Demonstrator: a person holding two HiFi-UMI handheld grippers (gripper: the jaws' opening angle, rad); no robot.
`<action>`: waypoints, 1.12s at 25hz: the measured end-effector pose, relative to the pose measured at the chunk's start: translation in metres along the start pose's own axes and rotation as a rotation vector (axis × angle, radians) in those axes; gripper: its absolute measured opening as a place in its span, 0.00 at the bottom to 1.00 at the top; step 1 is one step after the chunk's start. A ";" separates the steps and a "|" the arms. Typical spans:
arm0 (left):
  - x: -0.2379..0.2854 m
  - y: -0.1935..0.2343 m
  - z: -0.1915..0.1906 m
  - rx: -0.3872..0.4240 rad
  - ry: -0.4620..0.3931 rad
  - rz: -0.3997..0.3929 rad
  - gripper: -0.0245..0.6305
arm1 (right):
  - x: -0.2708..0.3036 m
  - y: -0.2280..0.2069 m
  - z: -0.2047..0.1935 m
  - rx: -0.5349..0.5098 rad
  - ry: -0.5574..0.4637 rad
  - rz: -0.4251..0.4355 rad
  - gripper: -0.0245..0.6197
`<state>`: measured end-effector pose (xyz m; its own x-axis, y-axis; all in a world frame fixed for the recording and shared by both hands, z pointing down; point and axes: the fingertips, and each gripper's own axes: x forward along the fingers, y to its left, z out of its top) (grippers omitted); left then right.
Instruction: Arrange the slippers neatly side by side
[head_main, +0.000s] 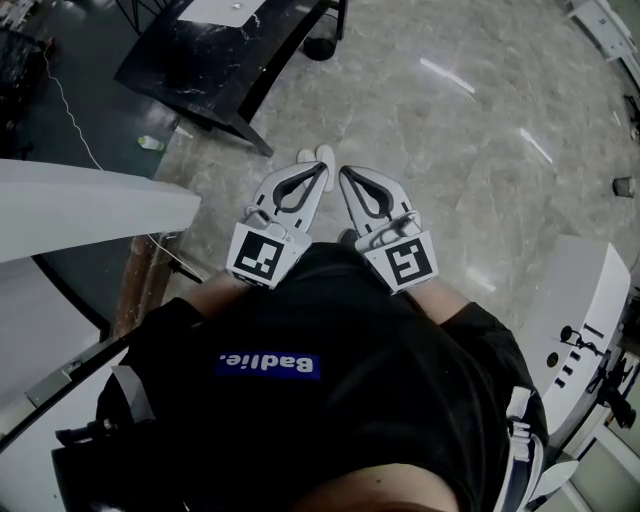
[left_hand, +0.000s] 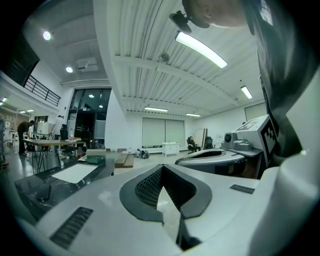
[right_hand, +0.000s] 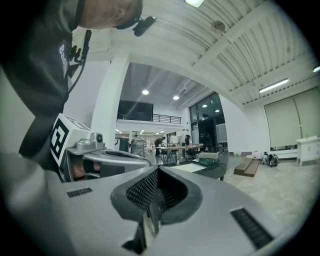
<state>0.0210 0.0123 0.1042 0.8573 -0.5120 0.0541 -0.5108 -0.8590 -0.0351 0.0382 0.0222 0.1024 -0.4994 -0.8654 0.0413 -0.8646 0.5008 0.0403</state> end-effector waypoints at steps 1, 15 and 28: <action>-0.002 -0.003 -0.001 0.003 0.003 -0.003 0.04 | -0.002 0.000 -0.001 0.012 0.002 -0.002 0.04; -0.015 -0.013 -0.014 0.001 0.019 -0.015 0.04 | 0.001 0.018 -0.017 0.051 0.057 0.018 0.04; -0.024 -0.011 -0.018 0.001 0.022 -0.008 0.04 | 0.003 0.025 -0.020 0.043 0.072 0.023 0.04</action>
<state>0.0049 0.0334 0.1215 0.8598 -0.5048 0.0763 -0.5036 -0.8632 -0.0354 0.0162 0.0325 0.1230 -0.5154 -0.8494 0.1134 -0.8552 0.5183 -0.0048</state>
